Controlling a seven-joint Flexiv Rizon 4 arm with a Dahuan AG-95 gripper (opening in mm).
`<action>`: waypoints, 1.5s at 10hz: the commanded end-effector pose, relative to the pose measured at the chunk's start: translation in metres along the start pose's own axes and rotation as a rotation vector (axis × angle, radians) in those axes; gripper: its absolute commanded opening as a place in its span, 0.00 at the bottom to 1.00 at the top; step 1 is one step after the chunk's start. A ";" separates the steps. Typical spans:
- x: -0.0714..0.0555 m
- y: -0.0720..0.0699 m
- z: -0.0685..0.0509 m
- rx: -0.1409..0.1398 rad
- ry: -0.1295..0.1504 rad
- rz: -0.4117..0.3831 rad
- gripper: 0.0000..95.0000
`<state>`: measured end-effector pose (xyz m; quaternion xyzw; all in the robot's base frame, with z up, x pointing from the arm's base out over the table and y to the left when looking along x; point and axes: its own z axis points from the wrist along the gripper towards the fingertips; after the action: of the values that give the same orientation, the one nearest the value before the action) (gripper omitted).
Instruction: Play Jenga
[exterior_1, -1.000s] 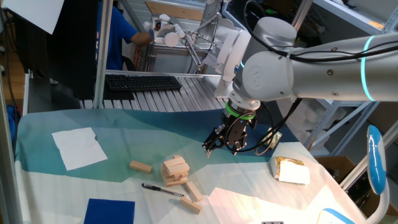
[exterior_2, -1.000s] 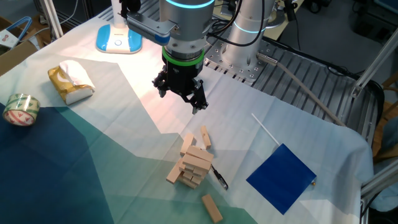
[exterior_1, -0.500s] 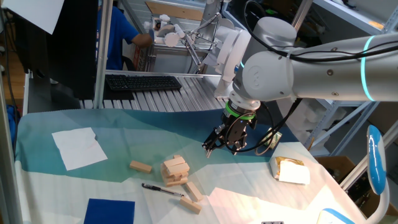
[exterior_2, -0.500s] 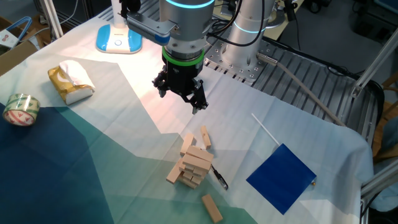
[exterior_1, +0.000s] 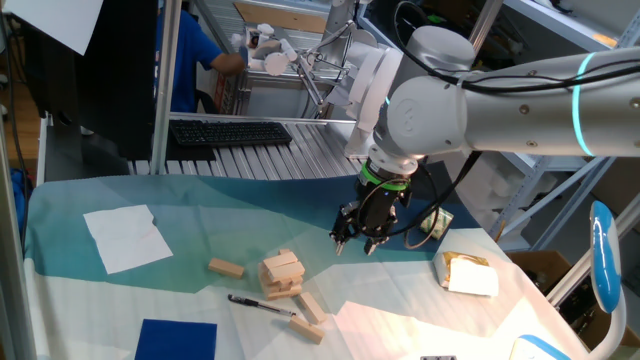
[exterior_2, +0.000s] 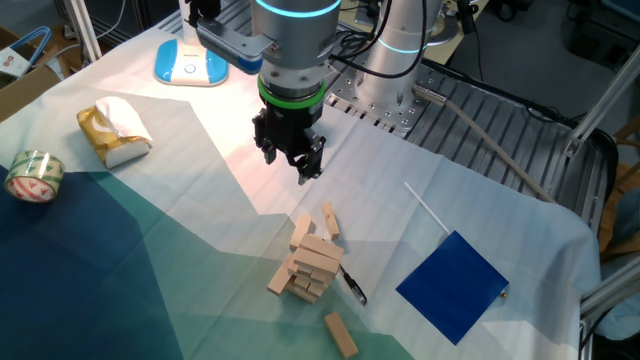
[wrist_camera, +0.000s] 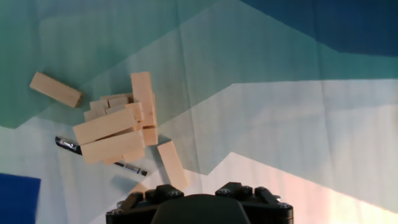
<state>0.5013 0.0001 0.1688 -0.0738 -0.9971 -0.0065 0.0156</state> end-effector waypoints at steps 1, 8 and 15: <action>0.002 -0.001 -0.002 -0.032 0.045 0.204 0.00; 0.002 -0.001 -0.003 -0.041 0.041 0.167 0.00; -0.020 0.024 -0.010 -0.044 0.045 0.148 0.00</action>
<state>0.5288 0.0221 0.1782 -0.1480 -0.9876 -0.0300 0.0430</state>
